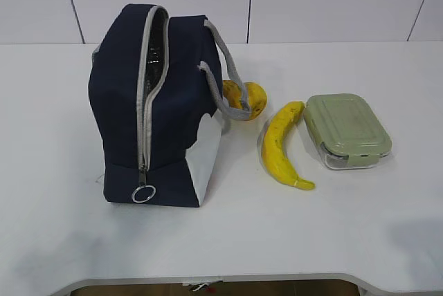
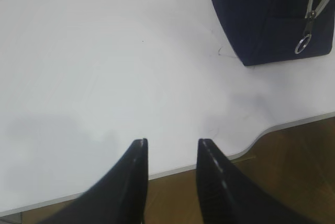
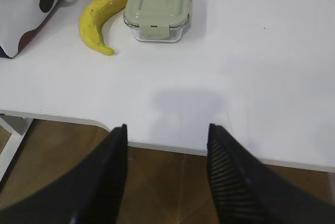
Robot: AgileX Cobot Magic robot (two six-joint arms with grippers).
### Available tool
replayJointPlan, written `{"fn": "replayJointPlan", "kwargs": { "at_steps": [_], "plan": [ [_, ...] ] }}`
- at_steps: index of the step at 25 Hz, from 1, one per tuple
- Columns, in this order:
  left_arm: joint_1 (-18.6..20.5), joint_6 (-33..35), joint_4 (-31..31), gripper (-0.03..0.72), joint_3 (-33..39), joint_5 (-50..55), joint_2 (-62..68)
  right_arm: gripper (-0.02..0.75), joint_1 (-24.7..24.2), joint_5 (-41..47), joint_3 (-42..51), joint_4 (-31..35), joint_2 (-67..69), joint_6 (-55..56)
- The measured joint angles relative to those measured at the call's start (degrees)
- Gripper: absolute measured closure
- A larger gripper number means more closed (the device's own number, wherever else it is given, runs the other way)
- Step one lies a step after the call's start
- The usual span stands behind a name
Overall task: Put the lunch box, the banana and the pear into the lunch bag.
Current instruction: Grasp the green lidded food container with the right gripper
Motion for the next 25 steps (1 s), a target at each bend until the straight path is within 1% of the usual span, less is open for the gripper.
{"fn": "replayJointPlan", "kwargs": {
  "at_steps": [13,19,25],
  "plan": [
    [0.00,0.00,0.00,0.445,0.00,0.00,0.00,0.335,0.00,0.00,-0.20,0.15,0.00,0.00],
    [0.00,0.00,0.00,0.445,0.00,0.00,0.00,0.335,0.00,0.00,-0.48,2.96,0.43,1.84],
    [0.00,0.00,0.00,0.445,0.00,0.00,0.00,0.335,0.00,0.00,-0.48,7.39,5.36,3.20]
  ]
}}
